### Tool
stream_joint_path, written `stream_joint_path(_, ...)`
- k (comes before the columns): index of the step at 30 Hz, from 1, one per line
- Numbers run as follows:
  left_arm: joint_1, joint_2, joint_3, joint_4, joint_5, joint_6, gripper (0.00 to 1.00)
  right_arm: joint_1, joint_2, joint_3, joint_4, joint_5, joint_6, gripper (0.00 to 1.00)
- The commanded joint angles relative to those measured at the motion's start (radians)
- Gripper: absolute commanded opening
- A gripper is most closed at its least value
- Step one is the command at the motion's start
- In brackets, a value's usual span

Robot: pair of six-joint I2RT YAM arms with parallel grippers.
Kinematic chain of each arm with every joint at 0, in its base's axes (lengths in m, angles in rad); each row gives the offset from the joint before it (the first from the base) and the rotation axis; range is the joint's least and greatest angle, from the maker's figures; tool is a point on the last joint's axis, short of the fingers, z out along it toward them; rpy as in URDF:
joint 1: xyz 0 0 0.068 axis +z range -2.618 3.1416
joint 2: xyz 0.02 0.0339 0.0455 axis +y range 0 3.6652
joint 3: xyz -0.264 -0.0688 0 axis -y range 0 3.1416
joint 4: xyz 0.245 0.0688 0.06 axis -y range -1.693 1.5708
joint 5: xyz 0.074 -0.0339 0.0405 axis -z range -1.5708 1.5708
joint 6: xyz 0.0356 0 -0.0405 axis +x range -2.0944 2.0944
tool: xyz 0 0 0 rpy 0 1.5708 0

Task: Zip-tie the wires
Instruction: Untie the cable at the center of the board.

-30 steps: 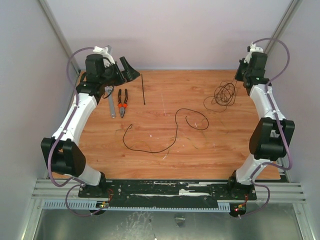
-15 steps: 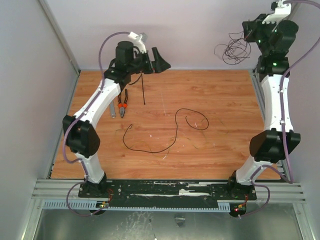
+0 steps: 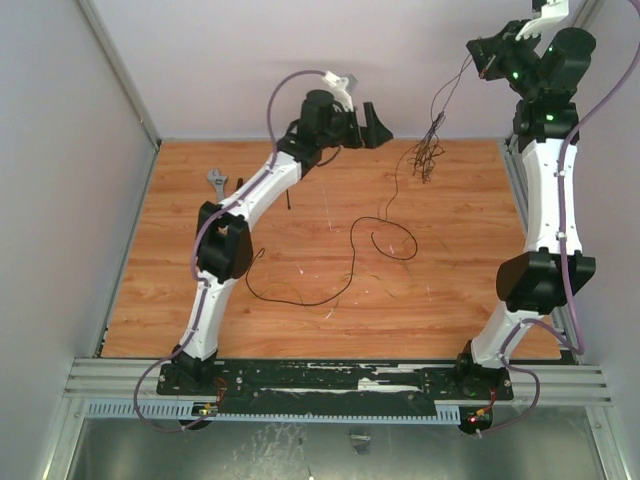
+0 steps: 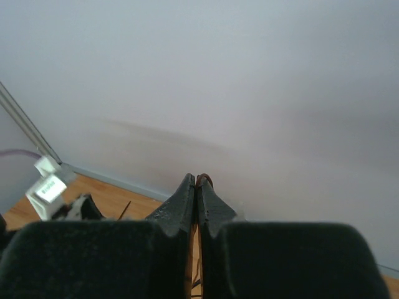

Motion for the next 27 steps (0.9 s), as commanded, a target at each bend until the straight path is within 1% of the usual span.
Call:
stream_joint_path(1, -0.052, 0.054, 0.072, 0.024, 0.003, 0.012, 0.96, 0.004, 0.028, 0.100, -0.037, -0.013, -0.011, 0.00)
stream_joint_path(5, -0.068, 0.062, 0.072, 0.052, 0.026, -0.007, 0.95, 0.004, 0.027, 0.112, -0.027, -0.034, 0.004, 0.00)
stream_joint_path(8, -0.071, 0.054, 0.062, 0.109, 0.040, -0.036, 0.95, 0.004, 0.022, 0.109, -0.028, -0.070, 0.018, 0.00)
stream_joint_path(13, -0.084, 0.068, 0.075, 0.156, 0.018, -0.055, 0.94, 0.006, 0.012, 0.103, -0.026, -0.159, 0.046, 0.00)
stream_joint_path(17, -0.090, 0.084, 0.089, 0.169, 0.009, -0.072, 0.98, 0.006, 0.008, 0.103, -0.022, -0.170, 0.053, 0.00)
stream_joint_path(23, -0.122, 0.102, 0.094, 0.224, 0.015, -0.097, 0.98, 0.009, 0.009, 0.096, -0.004, -0.190, 0.088, 0.00)
stream_joint_path(25, -0.138, 0.120, 0.110, 0.225, 0.017, -0.097, 0.96, 0.011, 0.009, 0.093, 0.003, -0.192, 0.102, 0.00)
stream_joint_path(27, -0.153, 0.141, 0.126, 0.211, 0.018, -0.094, 0.88, 0.013, 0.003, 0.088, 0.014, -0.196, 0.115, 0.00)
